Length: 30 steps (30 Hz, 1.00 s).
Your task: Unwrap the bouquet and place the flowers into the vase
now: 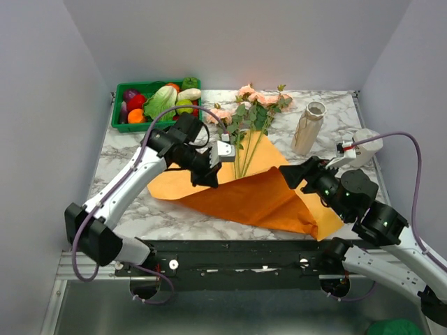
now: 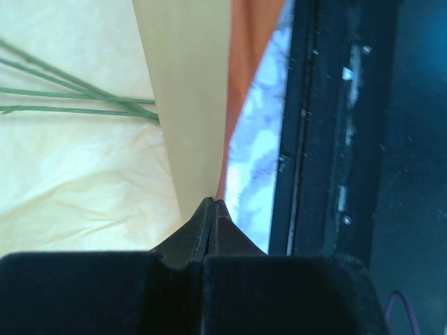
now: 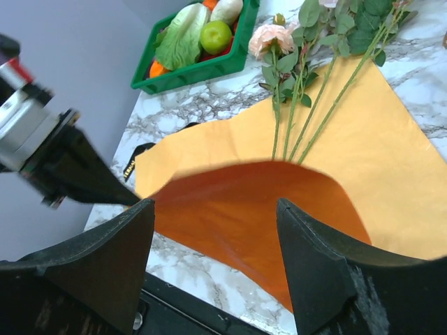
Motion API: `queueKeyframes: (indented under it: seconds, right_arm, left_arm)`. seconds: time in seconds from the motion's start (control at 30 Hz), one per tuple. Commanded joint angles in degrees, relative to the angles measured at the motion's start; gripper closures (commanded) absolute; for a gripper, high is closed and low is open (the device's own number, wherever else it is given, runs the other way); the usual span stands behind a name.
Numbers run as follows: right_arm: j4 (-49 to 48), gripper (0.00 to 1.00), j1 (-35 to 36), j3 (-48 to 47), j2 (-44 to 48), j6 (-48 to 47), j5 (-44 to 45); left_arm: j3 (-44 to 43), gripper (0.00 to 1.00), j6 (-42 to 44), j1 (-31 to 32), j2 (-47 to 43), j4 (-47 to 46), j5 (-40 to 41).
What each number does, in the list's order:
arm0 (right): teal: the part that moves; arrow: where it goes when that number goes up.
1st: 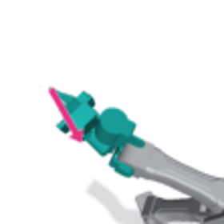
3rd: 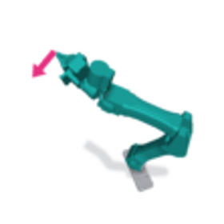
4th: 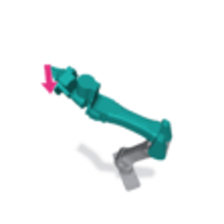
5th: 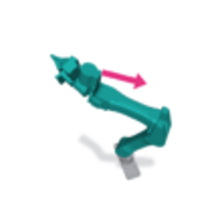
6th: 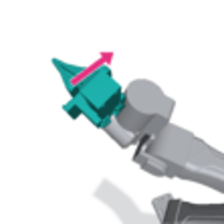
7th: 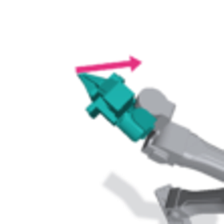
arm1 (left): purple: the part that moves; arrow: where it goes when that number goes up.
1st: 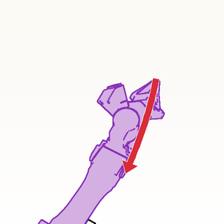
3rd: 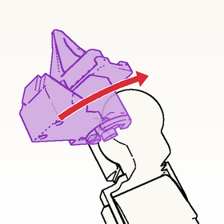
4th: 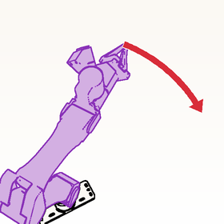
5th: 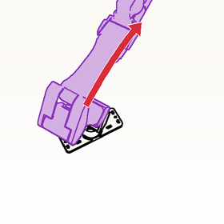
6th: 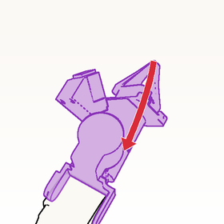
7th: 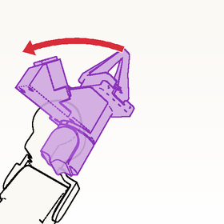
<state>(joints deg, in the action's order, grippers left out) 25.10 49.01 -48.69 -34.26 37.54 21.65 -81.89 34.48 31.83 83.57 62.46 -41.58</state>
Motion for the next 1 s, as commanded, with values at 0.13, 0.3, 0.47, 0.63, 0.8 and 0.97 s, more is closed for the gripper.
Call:
queueKeyframes:
  seconds: [0.13, 0.3, 0.47, 0.63, 0.8, 0.97]
  right_arm:
    - [-1.4, 0.22, -0.1, -0.9, -1.9, -2.1, 1.5]
    - [-1.7, 0.22, -0.1, -1.1, -4.9, -2.7, 0.2]
    - [-3.7, 0.23, -0.1, -0.1, -8.6, -2.6, -4.0]
    - [-6.5, 0.23, -0.1, 4.0, -14.2, -2.0, -9.7]
    - [-8.4, 0.28, 0.8, 9.1, -16.1, -0.5, -15.9]
    - [-7.7, 0.28, 7.0, 10.8, -15.9, -0.8, -16.6]
  left_arm:
    - [11.2, 1.00, 17.7, 0.1, -13.1, 10.7, -9.8]
    - [12.4, 1.00, 29.3, 0.1, -16.2, 24.0, -11.8]
    - [14.7, 1.00, 31.7, 0.1, -25.7, 24.3, -7.5]
    - [14.0, 1.00, 32.9, 0.2, -32.2, 23.7, -7.4]
    - [13.0, 0.61, 19.9, 0.2, -34.9, 12.2, -7.5]
    - [12.8, 0.33, -1.2, 0.1, -36.4, -8.1, -1.0]
